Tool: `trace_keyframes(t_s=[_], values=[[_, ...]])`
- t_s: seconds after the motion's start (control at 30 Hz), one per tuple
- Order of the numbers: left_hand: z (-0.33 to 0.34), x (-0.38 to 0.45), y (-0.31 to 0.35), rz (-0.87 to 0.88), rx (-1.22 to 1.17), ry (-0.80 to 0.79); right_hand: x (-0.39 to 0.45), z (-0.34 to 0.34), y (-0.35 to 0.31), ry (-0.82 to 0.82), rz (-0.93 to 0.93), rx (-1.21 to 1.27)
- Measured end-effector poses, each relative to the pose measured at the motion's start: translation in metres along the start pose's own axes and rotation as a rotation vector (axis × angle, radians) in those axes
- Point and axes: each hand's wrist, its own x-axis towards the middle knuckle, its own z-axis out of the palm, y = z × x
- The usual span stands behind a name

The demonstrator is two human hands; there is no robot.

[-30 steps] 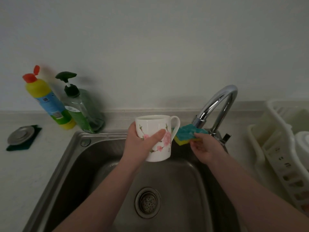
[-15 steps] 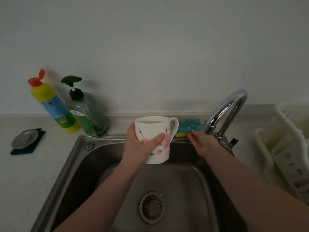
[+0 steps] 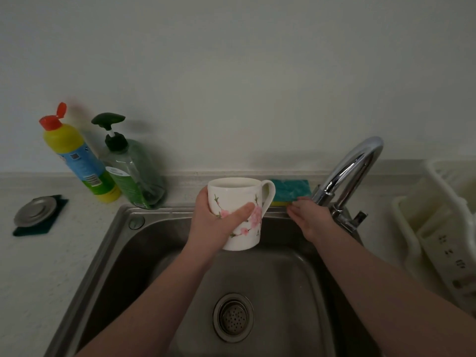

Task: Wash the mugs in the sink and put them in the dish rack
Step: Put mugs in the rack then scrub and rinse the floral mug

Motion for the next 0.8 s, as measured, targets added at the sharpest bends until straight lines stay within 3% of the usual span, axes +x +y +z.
trace_keyframes(t_s=[0.13, 0.33, 0.4, 0.5, 0.63, 0.8], values=[[0.006, -0.003, 0.001, -0.014, 0.012, -0.011, -0.016, -0.009, -0.004, 0.104, -0.194, -0.299], [0.020, -0.010, 0.003, -0.011, 0.046, -0.061, -0.035, -0.049, -0.022, 0.357, -0.826, -1.231], [0.025, -0.013, 0.001, -0.017, 0.068, -0.080, -0.034, -0.065, -0.017, 0.430, -0.938, -1.439], [0.031, -0.016, -0.001, -0.024, 0.100, -0.102, -0.034, -0.074, -0.013, 0.375, -0.815, -1.598], [0.036, -0.020, 0.001, -0.028, 0.114, -0.113, -0.031, -0.074, -0.023, 0.352, -0.614, -1.499], [0.039, -0.024, -0.004, -0.026, 0.082, -0.113, -0.037, -0.082, -0.033, 0.235, -0.637, -1.461]])
